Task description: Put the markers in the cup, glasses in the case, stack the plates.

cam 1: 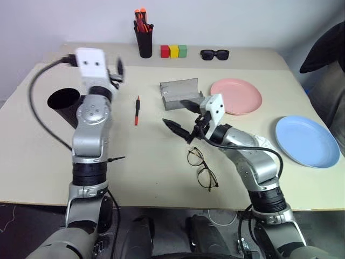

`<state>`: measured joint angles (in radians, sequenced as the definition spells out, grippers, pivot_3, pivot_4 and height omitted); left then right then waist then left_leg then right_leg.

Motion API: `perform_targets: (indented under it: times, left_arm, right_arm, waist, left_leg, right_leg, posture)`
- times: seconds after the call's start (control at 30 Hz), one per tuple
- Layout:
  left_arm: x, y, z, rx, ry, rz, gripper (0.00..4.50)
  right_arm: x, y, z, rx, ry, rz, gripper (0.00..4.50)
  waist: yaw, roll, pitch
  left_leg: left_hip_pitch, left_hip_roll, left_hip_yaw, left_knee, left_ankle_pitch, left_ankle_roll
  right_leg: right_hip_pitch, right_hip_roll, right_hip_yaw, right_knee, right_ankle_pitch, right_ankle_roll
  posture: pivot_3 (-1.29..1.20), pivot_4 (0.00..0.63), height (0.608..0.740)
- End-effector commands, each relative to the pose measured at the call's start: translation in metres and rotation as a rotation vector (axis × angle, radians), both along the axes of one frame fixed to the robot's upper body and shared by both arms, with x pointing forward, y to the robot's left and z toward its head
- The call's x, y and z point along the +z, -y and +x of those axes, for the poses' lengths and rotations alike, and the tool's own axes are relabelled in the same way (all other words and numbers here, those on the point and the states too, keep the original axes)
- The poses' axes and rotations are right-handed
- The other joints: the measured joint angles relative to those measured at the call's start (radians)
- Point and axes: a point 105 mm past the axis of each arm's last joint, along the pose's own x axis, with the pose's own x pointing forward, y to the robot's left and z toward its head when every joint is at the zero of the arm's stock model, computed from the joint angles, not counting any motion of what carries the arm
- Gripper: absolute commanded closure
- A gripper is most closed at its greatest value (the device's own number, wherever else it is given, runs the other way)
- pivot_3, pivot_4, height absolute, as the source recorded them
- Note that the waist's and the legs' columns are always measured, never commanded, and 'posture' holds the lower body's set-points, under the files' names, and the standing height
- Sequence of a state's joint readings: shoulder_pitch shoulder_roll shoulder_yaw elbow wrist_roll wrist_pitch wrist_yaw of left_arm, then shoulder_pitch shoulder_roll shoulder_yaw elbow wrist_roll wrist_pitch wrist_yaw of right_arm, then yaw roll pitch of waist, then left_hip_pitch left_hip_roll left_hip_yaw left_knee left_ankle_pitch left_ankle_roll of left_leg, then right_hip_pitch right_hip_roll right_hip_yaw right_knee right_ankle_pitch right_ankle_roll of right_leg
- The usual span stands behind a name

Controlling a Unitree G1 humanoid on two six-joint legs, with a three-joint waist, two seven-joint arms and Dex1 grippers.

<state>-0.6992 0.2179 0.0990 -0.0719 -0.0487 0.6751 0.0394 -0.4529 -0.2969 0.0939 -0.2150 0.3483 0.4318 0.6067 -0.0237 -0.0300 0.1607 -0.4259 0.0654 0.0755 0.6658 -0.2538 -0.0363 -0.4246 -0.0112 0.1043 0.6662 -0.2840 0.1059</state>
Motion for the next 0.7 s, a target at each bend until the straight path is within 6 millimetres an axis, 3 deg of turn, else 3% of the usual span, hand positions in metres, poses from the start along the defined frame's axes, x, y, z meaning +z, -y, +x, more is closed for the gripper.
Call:
perform_targets:
  times: [0.03, 0.23, 0.5, 0.6, 0.7]
  left_arm:
    - [-0.012, 0.000, 0.010, 0.103, -0.158, -0.031, 0.03]
    - [-0.062, 0.008, 0.030, 0.148, -0.501, -0.158, 0.03]
    - [-0.083, 0.013, 0.040, 0.154, -0.684, -0.168, 0.03]
    - [-0.087, 0.019, 0.041, 0.121, -0.709, -0.164, 0.87]
    - [-0.092, 0.019, 0.039, 0.128, -0.726, -0.161, 2.42]
  right_arm:
    - [0.014, 0.012, -0.001, -0.021, 0.061, -0.012, 0.00]
    - [0.007, 0.026, -0.001, -0.066, 0.053, -0.051, 0.00]
    - [-0.009, 0.024, -0.020, 0.012, 0.009, -0.118, 0.00]
    - [-0.011, 0.025, -0.026, 0.042, -0.007, -0.129, 0.00]
    - [-0.013, 0.026, -0.027, 0.044, -0.010, -0.140, 0.00]
  waist:
    - [-0.002, 0.000, 0.000]
    - [0.005, 0.000, 0.000]
    - [0.009, -0.001, 0.001]
    - [0.009, -0.001, 0.001]
    - [0.009, -0.001, 0.001]
  left_leg:
    - [0.000, 0.000, 0.000, 0.000, 0.000, 0.000]
    - [0.000, 0.000, -0.001, 0.000, 0.000, 0.000]
    - [-0.001, -0.001, -0.001, -0.001, 0.000, 0.000]
    - [-0.001, -0.001, -0.001, -0.001, 0.000, 0.000]
    - [-0.001, -0.001, -0.001, -0.001, 0.000, 0.000]
  right_leg:
    - [0.000, 0.000, 0.000, 0.000, 0.000, 0.000]
    - [0.000, 0.000, 0.000, -0.001, 0.000, 0.000]
    - [-0.001, 0.000, 0.000, -0.001, 0.000, 0.000]
    - [-0.001, 0.000, 0.000, -0.001, 0.000, 0.000]
    - [-0.001, 0.000, 0.000, -0.001, 0.000, 0.000]
  posture:
    - [0.00, 0.150, 0.725]
    - [0.00, 0.150, 0.725]
    - [0.00, 0.150, 0.725]
    - [0.00, 0.150, 0.725]
    - [0.00, 0.150, 0.725]
